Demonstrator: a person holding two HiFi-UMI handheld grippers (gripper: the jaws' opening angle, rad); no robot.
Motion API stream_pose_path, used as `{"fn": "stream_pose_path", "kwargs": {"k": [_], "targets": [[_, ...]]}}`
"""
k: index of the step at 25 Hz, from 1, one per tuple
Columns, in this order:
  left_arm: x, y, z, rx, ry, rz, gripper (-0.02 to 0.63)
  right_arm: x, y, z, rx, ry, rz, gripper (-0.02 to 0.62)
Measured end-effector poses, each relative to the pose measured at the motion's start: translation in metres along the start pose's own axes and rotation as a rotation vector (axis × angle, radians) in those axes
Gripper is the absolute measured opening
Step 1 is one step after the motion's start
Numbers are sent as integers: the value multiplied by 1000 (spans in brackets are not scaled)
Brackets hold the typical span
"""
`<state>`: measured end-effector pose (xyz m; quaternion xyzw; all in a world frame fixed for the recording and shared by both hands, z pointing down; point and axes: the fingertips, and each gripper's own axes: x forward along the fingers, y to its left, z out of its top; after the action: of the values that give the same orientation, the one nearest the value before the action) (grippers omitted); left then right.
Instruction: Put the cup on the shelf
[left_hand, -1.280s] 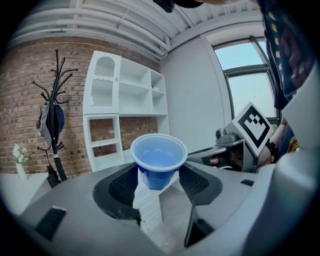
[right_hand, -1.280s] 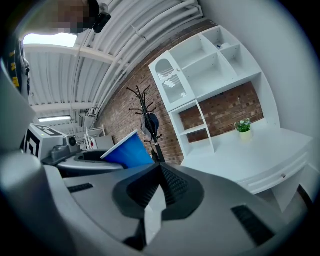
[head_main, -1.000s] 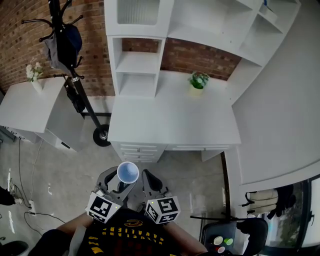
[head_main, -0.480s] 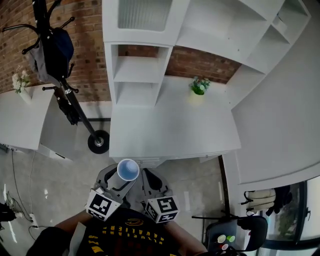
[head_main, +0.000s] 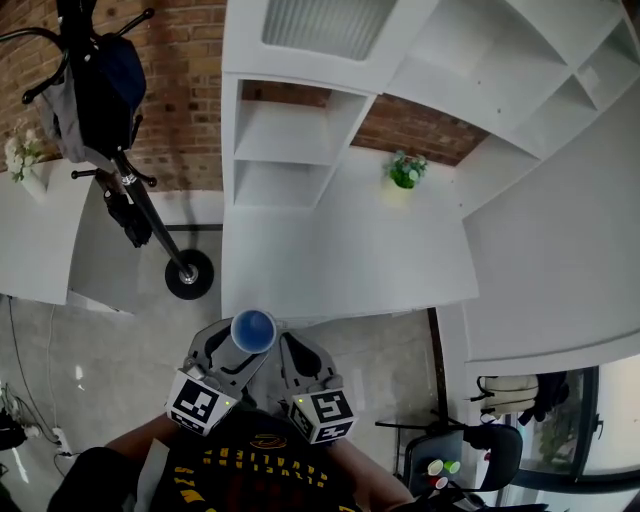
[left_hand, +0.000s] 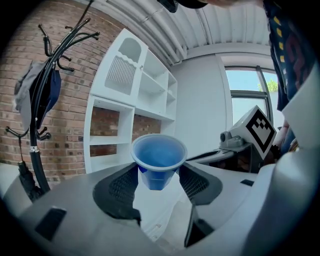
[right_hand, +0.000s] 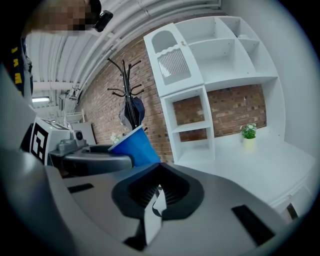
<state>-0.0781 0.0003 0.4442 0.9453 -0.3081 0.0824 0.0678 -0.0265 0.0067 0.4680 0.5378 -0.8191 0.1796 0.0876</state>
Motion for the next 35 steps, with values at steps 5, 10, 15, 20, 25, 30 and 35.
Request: {"fn": "stream_pose_path", "kwargs": {"k": [5, 10, 15, 20, 25, 30, 35], "targets": [[9, 11, -7, -11, 12, -17, 259, 8, -4, 2, -9, 3, -15, -6], [27, 6, -4, -15, 6, -26, 259, -1, -23, -2, 10, 17, -45, -6], [44, -4, -4, -14, 23, -13, 259, 2, -47, 1, 21, 4, -26, -6], [66, 9, 4, 6, 33, 59, 259, 20, -64, 17, 7, -10, 48, -6], [107, 14, 13, 7, 42, 112, 259, 35, -107, 32, 11, -9, 88, -6], [155, 11, 24, 25, 51, 141, 259, 50, -146, 42, 23, 0, 143, -6], [180, 15, 30, 19, 71, 201, 259, 64, -172, 48, 34, 10, 200, -6]]}}
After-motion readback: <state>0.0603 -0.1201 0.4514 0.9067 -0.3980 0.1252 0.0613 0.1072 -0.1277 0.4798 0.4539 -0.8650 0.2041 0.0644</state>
